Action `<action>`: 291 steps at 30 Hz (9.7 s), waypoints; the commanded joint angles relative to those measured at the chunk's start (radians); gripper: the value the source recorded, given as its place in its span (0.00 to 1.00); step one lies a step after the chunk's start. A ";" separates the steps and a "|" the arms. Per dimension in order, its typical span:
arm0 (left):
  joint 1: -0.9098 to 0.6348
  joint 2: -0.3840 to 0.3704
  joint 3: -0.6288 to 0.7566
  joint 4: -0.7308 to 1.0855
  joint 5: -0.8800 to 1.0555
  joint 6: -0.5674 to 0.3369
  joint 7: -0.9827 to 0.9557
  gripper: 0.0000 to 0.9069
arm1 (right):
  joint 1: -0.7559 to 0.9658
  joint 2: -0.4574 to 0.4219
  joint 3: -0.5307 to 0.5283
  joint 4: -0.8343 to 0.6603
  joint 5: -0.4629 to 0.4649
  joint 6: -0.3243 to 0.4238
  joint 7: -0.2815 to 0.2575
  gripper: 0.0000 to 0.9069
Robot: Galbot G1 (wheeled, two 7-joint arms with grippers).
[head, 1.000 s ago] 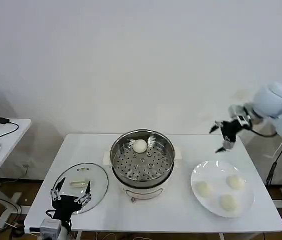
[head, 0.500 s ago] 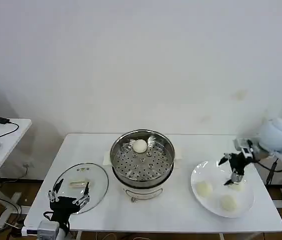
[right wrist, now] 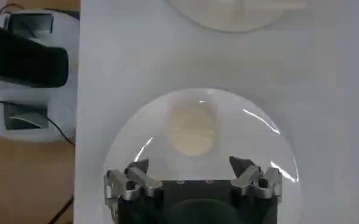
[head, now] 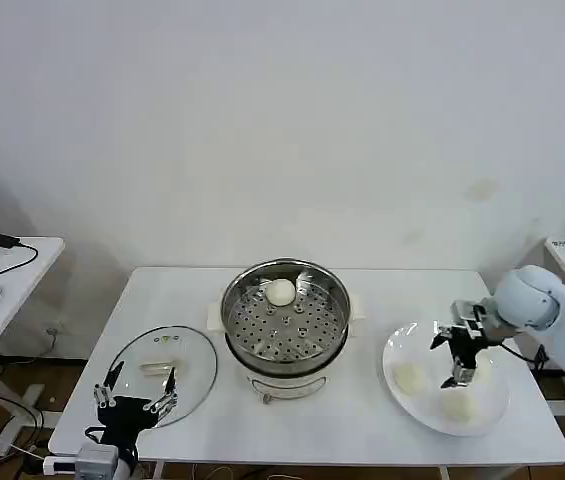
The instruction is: Take steamed baozi put them in steamer then cover it.
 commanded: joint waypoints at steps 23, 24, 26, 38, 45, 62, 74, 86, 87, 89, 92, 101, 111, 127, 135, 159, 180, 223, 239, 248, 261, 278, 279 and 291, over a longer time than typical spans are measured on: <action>-0.003 -0.005 -0.009 0.004 -0.005 0.000 -0.001 1.00 | -0.063 0.185 0.028 -0.140 -0.095 0.022 0.012 1.00; -0.004 -0.004 -0.009 0.005 -0.006 0.000 -0.002 1.00 | -0.063 0.190 0.028 -0.148 -0.095 0.023 0.012 1.00; -0.004 -0.004 -0.011 0.005 -0.008 0.000 -0.001 1.00 | -0.064 0.194 0.029 -0.155 -0.097 0.026 0.013 1.00; -0.015 -0.003 -0.015 0.018 -0.014 0.001 0.000 1.00 | -0.060 0.203 0.022 -0.172 -0.114 0.030 0.017 0.93; -0.017 -0.003 -0.015 0.019 -0.014 0.000 0.000 1.00 | -0.055 0.192 0.023 -0.173 -0.111 0.031 0.015 0.76; -0.043 -0.006 -0.020 0.015 -0.022 0.007 0.005 1.00 | 0.075 0.126 -0.016 -0.127 -0.030 0.023 0.004 0.76; -0.036 -0.004 -0.037 0.008 -0.031 0.004 0.005 1.00 | 0.507 0.080 -0.323 -0.081 0.158 -0.017 -0.015 0.76; -0.038 -0.013 -0.027 0.007 -0.025 0.006 0.002 1.00 | 0.816 0.286 -0.531 -0.106 0.379 -0.097 -0.002 0.76; -0.038 -0.013 -0.029 0.006 -0.023 0.008 0.003 1.00 | 0.835 0.311 -0.549 -0.115 0.393 -0.101 -0.003 0.76; -0.029 -0.008 -0.029 -0.002 -0.020 0.009 0.002 1.00 | 0.873 0.359 -0.591 -0.135 0.439 -0.117 0.000 0.76; -0.020 -0.005 -0.030 -0.010 -0.020 0.007 0.002 1.00 | 0.901 0.425 -0.614 -0.176 0.454 -0.118 -0.003 0.76; -0.025 -0.011 -0.038 -0.013 -0.018 0.006 -0.007 1.00 | 0.911 0.642 -0.654 -0.281 0.492 -0.132 -0.004 0.76; -0.027 -0.009 -0.048 -0.013 -0.014 0.005 -0.010 1.00 | 0.847 0.842 -0.661 -0.429 0.521 -0.166 0.005 0.76; -0.028 -0.004 -0.031 -0.014 -0.007 0.002 -0.017 1.00 | 0.691 0.969 -0.670 -0.516 0.483 -0.205 0.066 0.76; -0.033 -0.006 -0.034 -0.013 -0.007 0.002 -0.018 1.00 | 0.653 0.974 -0.677 -0.512 0.431 -0.202 0.083 0.76; -0.041 -0.005 -0.030 -0.002 -0.005 0.001 -0.018 1.00 | 0.626 0.940 -0.668 -0.503 0.394 -0.196 0.080 1.00; -0.055 -0.024 0.007 0.013 0.007 0.002 -0.013 1.00 | 0.794 0.571 -0.614 -0.216 0.403 -0.163 0.012 1.00; -0.042 -0.013 0.026 0.036 0.003 0.007 0.002 1.00 | 0.246 -0.186 -0.238 0.137 -0.003 0.006 -0.118 1.00; -0.038 -0.018 0.022 0.043 0.004 0.007 0.002 1.00 | 0.137 -0.104 -0.221 0.064 -0.102 0.030 -0.098 1.00; -0.044 -0.018 0.015 0.055 0.004 0.007 0.002 1.00 | 0.119 -0.071 -0.227 0.028 -0.142 0.041 -0.103 1.00; -0.058 -0.017 0.009 0.063 0.004 0.006 0.002 1.00 | 0.062 -0.044 -0.189 -0.004 -0.166 0.050 -0.105 1.00; -0.065 -0.017 0.005 0.072 0.002 0.004 0.001 1.00 | 0.030 -0.002 -0.182 -0.051 -0.195 0.062 -0.099 1.00; -0.065 -0.018 0.005 0.073 0.002 0.004 0.001 1.00 | 0.030 -0.002 -0.181 -0.053 -0.195 0.062 -0.098 1.00; -0.072 -0.017 0.000 0.077 -0.001 0.005 0.003 1.00 | 0.025 0.006 -0.181 -0.065 -0.191 0.062 -0.093 1.00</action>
